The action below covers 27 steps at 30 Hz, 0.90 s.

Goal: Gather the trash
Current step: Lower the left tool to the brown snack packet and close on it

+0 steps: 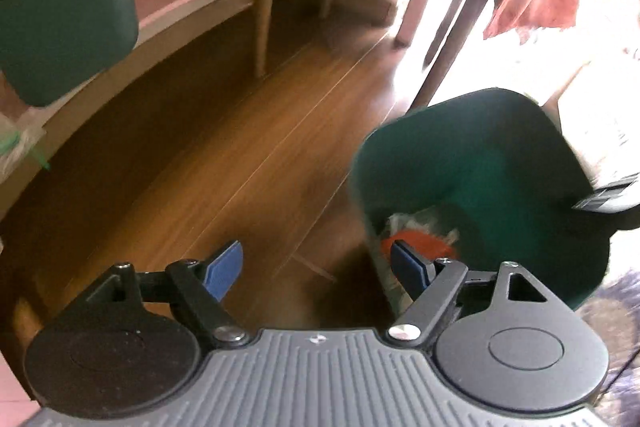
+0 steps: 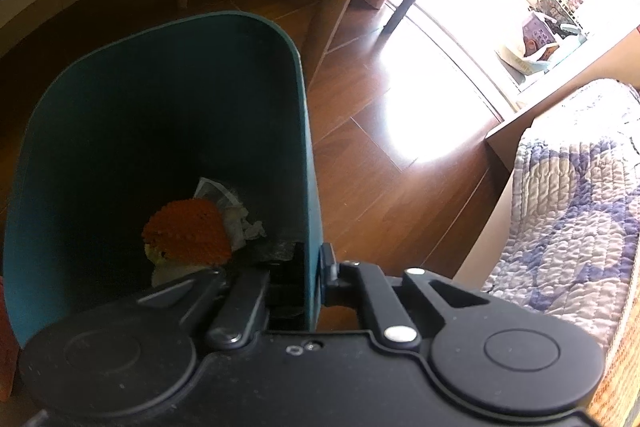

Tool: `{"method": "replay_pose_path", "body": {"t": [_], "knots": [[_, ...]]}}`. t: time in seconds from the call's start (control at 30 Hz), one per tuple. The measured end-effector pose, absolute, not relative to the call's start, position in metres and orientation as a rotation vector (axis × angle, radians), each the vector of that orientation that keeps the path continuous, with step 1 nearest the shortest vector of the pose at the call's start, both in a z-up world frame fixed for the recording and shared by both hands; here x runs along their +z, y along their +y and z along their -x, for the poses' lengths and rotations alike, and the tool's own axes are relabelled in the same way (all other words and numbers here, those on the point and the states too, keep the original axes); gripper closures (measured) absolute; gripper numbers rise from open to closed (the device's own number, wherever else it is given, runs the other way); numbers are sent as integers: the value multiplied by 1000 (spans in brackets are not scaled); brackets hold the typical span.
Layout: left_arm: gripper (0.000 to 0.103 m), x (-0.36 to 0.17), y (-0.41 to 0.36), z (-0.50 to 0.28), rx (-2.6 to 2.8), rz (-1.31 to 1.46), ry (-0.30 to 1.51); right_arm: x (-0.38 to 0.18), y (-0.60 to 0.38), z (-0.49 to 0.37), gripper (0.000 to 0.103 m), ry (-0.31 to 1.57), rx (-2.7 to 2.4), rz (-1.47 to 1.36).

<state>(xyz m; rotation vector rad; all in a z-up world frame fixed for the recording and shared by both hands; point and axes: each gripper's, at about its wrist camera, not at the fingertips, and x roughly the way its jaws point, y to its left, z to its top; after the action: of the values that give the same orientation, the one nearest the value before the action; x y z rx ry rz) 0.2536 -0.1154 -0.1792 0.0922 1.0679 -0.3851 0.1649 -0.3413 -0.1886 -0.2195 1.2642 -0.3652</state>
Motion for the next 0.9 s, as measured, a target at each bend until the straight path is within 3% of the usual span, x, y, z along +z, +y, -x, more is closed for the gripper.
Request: {"method": "replay_pose_path", "body": {"t": [0.3, 0.5, 0.9], "knots": [[22, -311, -139, -221, -449, -204, 1430, -195, -372, -163, 101, 1284, -390, 118], [22, -389, -166, -214, -411, -196, 1557, -197, -381, -158, 101, 1284, -375, 90], [22, -475, -184, -222, -294, -119, 1709, -199, -401, -148, 100, 1233, -354, 4]]}}
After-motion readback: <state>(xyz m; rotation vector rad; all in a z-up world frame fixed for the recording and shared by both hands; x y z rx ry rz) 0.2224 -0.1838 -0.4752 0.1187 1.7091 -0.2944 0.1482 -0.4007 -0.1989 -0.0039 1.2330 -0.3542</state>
